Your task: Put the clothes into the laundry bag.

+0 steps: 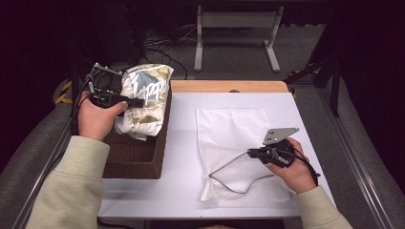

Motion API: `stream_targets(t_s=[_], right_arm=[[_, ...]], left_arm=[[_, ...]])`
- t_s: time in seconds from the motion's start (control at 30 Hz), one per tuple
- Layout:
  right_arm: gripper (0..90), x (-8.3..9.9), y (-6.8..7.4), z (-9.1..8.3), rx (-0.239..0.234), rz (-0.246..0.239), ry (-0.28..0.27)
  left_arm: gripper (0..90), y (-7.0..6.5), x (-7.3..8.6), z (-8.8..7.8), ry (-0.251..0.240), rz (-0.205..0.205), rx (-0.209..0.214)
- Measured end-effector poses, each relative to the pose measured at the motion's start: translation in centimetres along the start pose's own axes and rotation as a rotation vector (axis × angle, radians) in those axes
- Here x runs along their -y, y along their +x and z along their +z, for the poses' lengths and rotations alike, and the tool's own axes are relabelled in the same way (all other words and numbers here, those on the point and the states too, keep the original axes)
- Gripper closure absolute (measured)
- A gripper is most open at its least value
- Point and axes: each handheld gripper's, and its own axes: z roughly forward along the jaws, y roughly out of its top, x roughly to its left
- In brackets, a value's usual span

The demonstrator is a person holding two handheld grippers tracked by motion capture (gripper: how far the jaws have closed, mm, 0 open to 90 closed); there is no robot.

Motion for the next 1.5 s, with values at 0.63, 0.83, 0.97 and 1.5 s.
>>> stream_targets(t_s=[0.63, 0.83, 0.97, 1.5], right_arm=[[88.5, -0.1, 0.0, -0.2, 0.001, 0.000, -0.006], [88.6, -0.7, -0.1, -0.5, 0.006, -0.007, -0.005], [88.6, -1.1, -0.5, -0.4, 0.006, -0.010, 0.016], [88.7, -2.0, -1.4, -0.2, 0.002, 0.004, 0.010]], left_arm=[[57.2, -5.7, -0.8, 0.1, -0.023, 0.133, 0.136], [57.2, -7.0, -0.6, 0.8, -0.031, 0.148, 0.161], [57.1, -7.6, -0.4, 1.3, -0.030, 0.158, 0.173], [57.0, -11.4, 1.1, 2.3, -0.035, 0.242, 0.275]])
